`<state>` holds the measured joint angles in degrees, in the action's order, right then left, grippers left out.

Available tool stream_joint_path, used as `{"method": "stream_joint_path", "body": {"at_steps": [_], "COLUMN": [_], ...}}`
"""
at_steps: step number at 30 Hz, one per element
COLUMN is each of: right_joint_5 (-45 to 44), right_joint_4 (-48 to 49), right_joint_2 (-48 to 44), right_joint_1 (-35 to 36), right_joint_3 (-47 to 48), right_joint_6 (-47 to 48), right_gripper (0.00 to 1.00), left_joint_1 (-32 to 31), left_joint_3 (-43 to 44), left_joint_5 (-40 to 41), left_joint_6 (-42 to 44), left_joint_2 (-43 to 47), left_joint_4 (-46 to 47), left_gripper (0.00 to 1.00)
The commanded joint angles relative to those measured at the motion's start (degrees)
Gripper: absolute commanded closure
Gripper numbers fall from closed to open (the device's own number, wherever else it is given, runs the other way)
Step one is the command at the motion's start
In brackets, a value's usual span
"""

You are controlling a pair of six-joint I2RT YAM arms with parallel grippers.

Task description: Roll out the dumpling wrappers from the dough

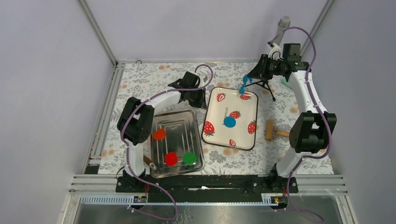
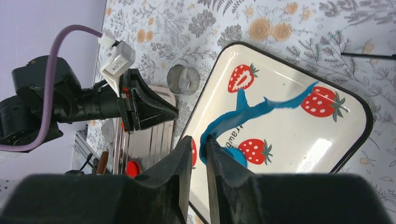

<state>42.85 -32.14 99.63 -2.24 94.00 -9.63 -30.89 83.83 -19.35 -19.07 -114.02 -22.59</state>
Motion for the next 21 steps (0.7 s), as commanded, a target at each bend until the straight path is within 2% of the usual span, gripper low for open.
{"method": "stream_joint_path", "body": {"at_steps": [1,9,12,13,17,21], "right_joint_5": [-0.32,-3.95,-10.68,-12.33,-17.91,-17.36], "right_joint_4": [-0.73,-0.66,-1.77,-2.28,-3.54,-3.59], "right_joint_2": [1.22,1.77,2.36,2.71,4.88,6.17], "right_joint_1": [0.45,1.71,4.09,5.43,8.74,9.18], "right_joint_3": [-2.06,-9.06,-8.34,-7.9,-6.83,-6.04], "right_joint_6": [0.9,1.45,4.42,6.1,10.54,10.96], "right_gripper": [0.76,0.74,0.53,0.44,0.19,0.14], "left_joint_1": [0.4,0.66,0.66,0.73,0.75,0.47], "left_joint_3": [-0.03,1.27,2.02,2.35,3.95,7.98], "left_joint_5": [-1.28,-1.91,-2.67,-3.21,-8.6,-15.12], "left_joint_6": [-0.91,-1.94,-2.86,-3.35,-6.98,-13.45], "left_joint_2": [2.54,1.25,0.7,0.51,-0.48,-4.3], "left_joint_4": [2.5,2.9,3.26,3.63,9.16,19.33], "left_gripper": [0.83,0.82,0.78,0.74,0.56,0.47]}}
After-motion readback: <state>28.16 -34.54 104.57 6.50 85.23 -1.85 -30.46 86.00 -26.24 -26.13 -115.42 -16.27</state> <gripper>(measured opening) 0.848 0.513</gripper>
